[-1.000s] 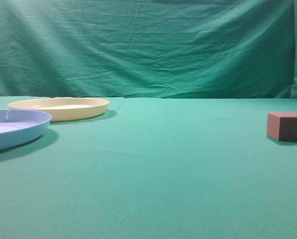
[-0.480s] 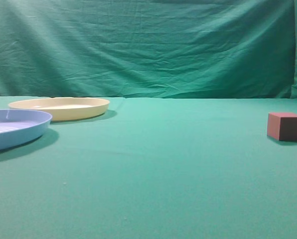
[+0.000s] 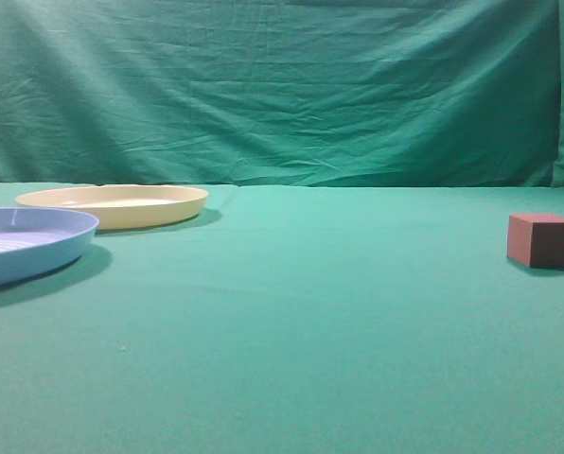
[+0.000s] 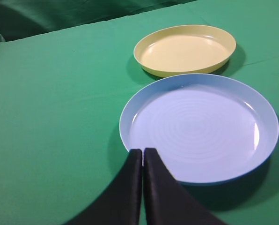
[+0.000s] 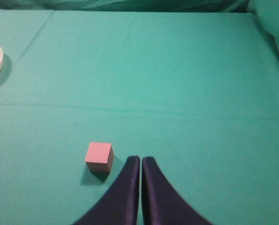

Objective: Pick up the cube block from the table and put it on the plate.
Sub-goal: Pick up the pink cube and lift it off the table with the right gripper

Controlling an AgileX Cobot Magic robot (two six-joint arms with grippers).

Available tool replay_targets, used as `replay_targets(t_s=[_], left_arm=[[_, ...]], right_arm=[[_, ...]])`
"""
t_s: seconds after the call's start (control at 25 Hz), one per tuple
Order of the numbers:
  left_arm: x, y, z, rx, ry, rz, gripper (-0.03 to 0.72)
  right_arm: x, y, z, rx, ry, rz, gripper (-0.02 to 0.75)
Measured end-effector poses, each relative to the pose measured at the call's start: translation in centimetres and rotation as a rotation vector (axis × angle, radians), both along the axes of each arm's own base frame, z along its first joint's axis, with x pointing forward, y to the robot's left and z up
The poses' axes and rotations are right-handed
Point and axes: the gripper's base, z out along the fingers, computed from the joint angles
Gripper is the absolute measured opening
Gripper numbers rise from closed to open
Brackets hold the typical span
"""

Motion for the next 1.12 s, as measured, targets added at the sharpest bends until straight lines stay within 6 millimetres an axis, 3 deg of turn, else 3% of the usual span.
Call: replay_targets(t_s=[0.16, 0.32, 0.52, 0.68, 0.76, 0.88, 1.0, 1.08, 1.12], left_arm=[[0.0, 0.0, 0.0, 0.000, 0.000, 0.000, 0.000], [0.0, 0.0, 0.0, 0.000, 0.000, 0.000, 0.000], [0.0, 0.0, 0.0, 0.000, 0.000, 0.000, 0.000], [0.0, 0.0, 0.0, 0.000, 0.000, 0.000, 0.000], [0.0, 0.0, 0.0, 0.000, 0.000, 0.000, 0.000], [0.0, 0.0, 0.0, 0.000, 0.000, 0.000, 0.000], [0.0, 0.0, 0.0, 0.000, 0.000, 0.000, 0.000], [0.0, 0.0, 0.0, 0.000, 0.000, 0.000, 0.000], [0.0, 0.0, 0.0, 0.000, 0.000, 0.000, 0.000]], right_arm=[[1.3, 1.0, 0.8, -0.070, 0.063, 0.117, 0.000], [3.7, 2.2, 1.4, -0.113, 0.246, 0.206, 0.000], [7.2, 3.7, 0.3, -0.161, 0.444, 0.273, 0.000], [9.8, 5.3, -0.7, -0.215, 0.466, 0.321, 0.000], [10.9, 5.8, -1.7, -0.223, 0.495, 0.327, 0.047], [12.5, 6.4, -3.3, -0.228, 0.549, 0.329, 0.283], [13.9, 6.9, -5.1, -0.231, 0.601, 0.328, 0.572], [14.8, 7.2, -6.1, -0.236, 0.627, 0.326, 0.643], [15.2, 7.3, -6.8, -0.239, 0.640, 0.324, 0.643]])
